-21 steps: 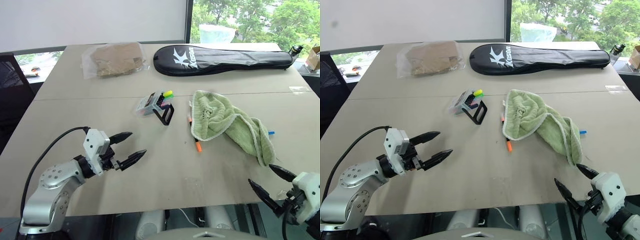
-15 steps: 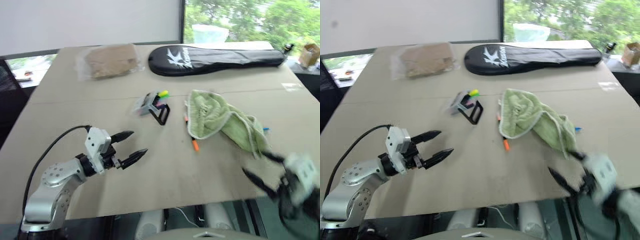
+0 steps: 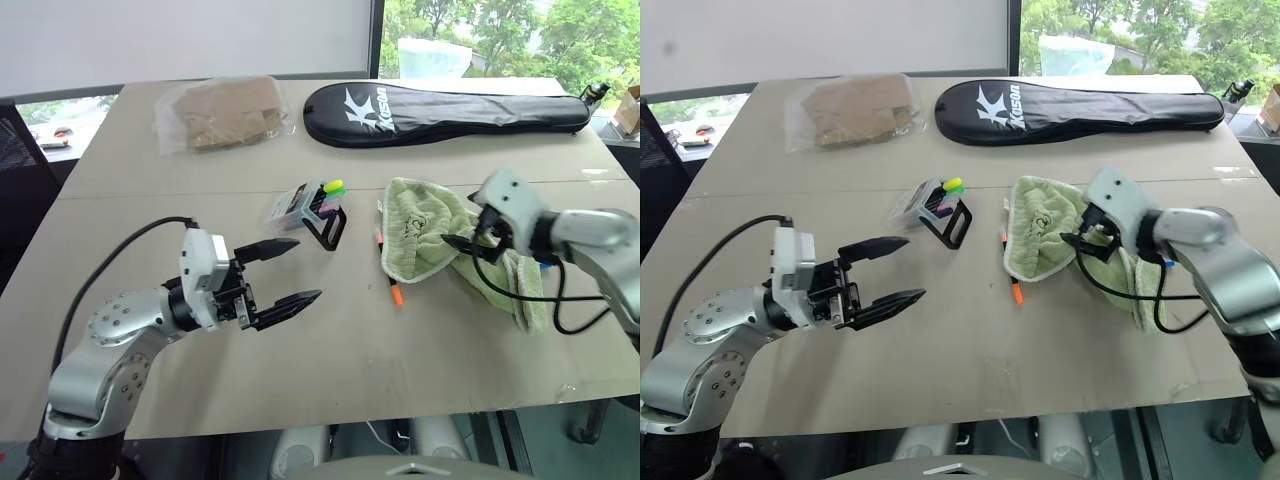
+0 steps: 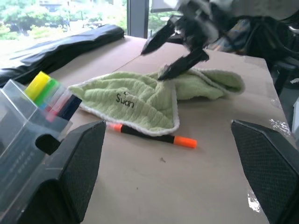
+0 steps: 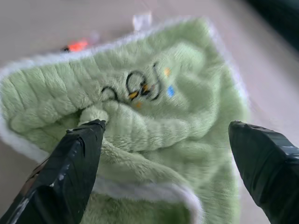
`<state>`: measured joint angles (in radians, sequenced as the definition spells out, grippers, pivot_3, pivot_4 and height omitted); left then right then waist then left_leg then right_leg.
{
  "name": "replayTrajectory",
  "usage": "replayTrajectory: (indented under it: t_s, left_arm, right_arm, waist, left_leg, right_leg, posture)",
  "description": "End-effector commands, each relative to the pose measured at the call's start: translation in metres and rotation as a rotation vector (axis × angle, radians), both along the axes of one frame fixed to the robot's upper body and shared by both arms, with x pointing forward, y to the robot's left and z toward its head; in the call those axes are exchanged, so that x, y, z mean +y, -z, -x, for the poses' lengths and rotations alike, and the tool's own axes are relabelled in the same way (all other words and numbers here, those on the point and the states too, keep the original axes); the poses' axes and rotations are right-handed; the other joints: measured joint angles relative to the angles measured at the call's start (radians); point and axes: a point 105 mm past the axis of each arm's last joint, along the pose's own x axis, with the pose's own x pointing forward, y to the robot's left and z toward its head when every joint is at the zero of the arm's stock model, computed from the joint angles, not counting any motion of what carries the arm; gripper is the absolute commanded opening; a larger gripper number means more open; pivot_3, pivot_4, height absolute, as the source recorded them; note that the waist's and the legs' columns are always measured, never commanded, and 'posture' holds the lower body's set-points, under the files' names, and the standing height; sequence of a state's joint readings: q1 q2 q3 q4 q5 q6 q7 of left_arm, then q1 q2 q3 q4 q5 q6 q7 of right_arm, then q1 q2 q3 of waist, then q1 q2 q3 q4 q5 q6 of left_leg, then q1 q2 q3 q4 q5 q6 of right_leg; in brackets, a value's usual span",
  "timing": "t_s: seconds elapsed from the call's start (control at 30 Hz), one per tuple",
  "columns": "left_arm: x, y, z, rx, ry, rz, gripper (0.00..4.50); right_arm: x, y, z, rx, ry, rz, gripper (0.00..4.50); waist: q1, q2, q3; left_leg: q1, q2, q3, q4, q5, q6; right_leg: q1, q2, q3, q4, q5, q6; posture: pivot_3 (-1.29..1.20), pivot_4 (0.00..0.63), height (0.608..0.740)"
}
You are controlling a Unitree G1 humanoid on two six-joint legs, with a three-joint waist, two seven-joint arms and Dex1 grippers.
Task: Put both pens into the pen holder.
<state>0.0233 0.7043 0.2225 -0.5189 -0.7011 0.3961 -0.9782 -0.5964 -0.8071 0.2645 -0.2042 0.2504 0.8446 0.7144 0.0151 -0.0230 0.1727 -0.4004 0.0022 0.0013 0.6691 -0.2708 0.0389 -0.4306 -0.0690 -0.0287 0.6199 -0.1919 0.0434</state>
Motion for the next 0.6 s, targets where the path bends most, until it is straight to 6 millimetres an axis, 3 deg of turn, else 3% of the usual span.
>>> replayTrajectory:
  t_s: [0.03, 0.1, 0.13, 0.2, 0.3, 0.33, 0.47, 0.6]
  left_arm:
    - [-0.003, -0.006, 0.004, -0.028, 0.009, 0.006, 4.46]
    - [-0.002, -0.004, 0.004, -0.027, -0.003, 0.005, 4.46]
    - [-0.001, -0.003, 0.004, -0.027, -0.011, 0.006, 4.49]
    - [0.001, -0.002, 0.004, -0.029, -0.030, 0.010, 4.50]
    - [0.000, -0.001, 0.005, -0.030, -0.048, 0.022, 4.50]
    - [-0.001, -0.001, 0.006, -0.032, -0.050, 0.023, 4.50]
    - [-0.002, -0.001, 0.006, -0.038, -0.057, 0.029, 4.50]
    - [0.000, -0.003, 0.004, -0.043, -0.079, 0.049, 4.50]
  right_arm:
    - [-0.014, 0.026, -0.027, 0.127, 0.170, 0.027, 4.49]
    - [-0.016, 0.034, -0.032, 0.197, 0.197, 0.018, 4.49]
    - [-0.017, 0.037, -0.033, 0.223, 0.202, 0.016, 4.25]
    - [-0.019, 0.038, -0.035, 0.259, 0.208, 0.009, 3.61]
    - [-0.016, 0.031, -0.035, 0.282, 0.191, -0.045, 2.03]
    - [-0.014, 0.027, -0.035, 0.283, 0.188, -0.073, 1.70]
    - [-0.007, 0.000, -0.034, 0.259, 0.181, -0.266, 0.05]
    - [-0.017, -0.073, -0.012, 0.140, 0.111, -0.605, 0.05]
  waist:
    - [-0.003, 0.000, 0.000]
    - [-0.004, 0.000, 0.000]
    - [-0.004, 0.000, 0.000]
    - [-0.002, 0.000, 0.000]
    - [0.001, 0.000, 0.000]
    - [0.001, 0.000, 0.000]
    - [-0.002, 0.000, 0.000]
    - [-0.001, 0.001, 0.001]
  left_leg:
    - [0.000, 0.000, 0.000, 0.000, 0.000, 0.000]
    - [0.000, -0.001, 0.002, 0.000, -0.001, 0.002]
    - [0.002, -0.001, 0.002, 0.001, -0.001, 0.003]
    - [0.002, -0.001, 0.002, 0.001, -0.001, 0.003]
    - [0.003, -0.001, 0.000, 0.003, -0.001, 0.003]
    - [0.003, -0.001, -0.001, 0.004, -0.001, 0.003]
    - [0.003, -0.001, -0.002, 0.004, -0.001, 0.003]
    - [0.002, -0.001, -0.002, 0.003, -0.001, 0.003]
  right_leg:
    - [0.000, 0.000, 0.000, 0.000, 0.000, 0.000]
    - [0.000, -0.001, 0.001, 0.000, 0.000, 0.000]
    - [0.001, -0.001, 0.002, 0.000, 0.000, 0.000]
    - [0.002, 0.000, 0.002, 0.000, -0.001, -0.001]
    - [0.003, 0.000, 0.000, 0.003, -0.002, -0.003]
    - [0.004, 0.000, -0.001, 0.003, -0.001, -0.003]
    - [0.004, 0.000, -0.001, 0.004, -0.001, -0.003]
    - [0.002, 0.000, -0.001, 0.005, 0.001, 0.000]
  posture:
    - [0.00, 0.150, 0.740]
    - [0.00, 0.150, 0.740]
    - [0.00, 0.150, 0.740]
    - [0.00, 0.150, 0.740]
    - [0.00, 0.150, 0.740]
    - [0.00, 0.150, 0.740]
    - [0.00, 0.150, 0.740]
    - [0.00, 0.150, 0.740]
